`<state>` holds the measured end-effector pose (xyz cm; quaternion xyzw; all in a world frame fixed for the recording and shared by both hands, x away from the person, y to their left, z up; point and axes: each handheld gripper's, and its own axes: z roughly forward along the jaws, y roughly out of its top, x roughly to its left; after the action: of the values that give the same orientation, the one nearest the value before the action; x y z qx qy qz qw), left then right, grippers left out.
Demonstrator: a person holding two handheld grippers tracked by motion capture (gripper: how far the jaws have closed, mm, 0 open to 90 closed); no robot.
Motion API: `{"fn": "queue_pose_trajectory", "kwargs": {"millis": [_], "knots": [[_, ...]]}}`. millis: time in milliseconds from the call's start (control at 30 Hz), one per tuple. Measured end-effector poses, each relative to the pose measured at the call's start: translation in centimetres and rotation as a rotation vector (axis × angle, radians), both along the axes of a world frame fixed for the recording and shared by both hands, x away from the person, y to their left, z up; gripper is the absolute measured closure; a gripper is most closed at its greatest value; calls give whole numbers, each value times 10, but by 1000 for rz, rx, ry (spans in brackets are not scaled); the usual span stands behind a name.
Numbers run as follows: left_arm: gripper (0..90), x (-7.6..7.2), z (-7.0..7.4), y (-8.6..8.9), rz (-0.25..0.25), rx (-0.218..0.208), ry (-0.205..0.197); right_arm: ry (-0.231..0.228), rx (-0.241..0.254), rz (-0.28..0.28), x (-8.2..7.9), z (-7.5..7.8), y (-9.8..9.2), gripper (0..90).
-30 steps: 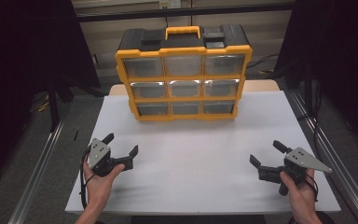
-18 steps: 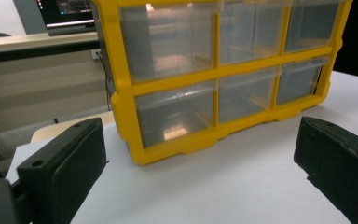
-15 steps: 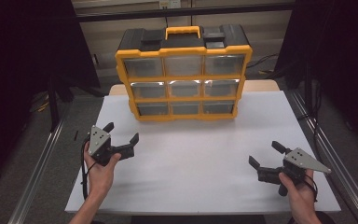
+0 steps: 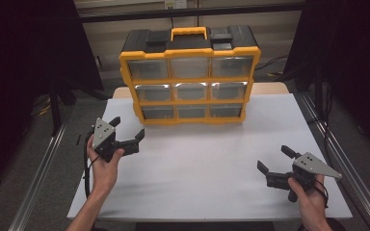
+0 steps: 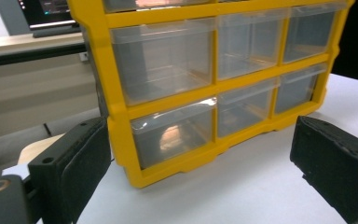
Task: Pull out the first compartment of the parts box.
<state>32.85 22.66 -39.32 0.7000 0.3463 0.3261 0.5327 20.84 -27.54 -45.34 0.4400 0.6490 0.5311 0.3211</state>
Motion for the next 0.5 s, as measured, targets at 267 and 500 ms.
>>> {"fn": "queue_pose_trajectory", "kwargs": {"millis": [267, 500], "knots": [[29, 10, 11, 0, 13, 74, -63, -1, -4, 0, 0, 0, 1, 1], [29, 27, 19, 1, 20, 115, -86, 5, -3, 9, 0, 0, 0, 1]]}}
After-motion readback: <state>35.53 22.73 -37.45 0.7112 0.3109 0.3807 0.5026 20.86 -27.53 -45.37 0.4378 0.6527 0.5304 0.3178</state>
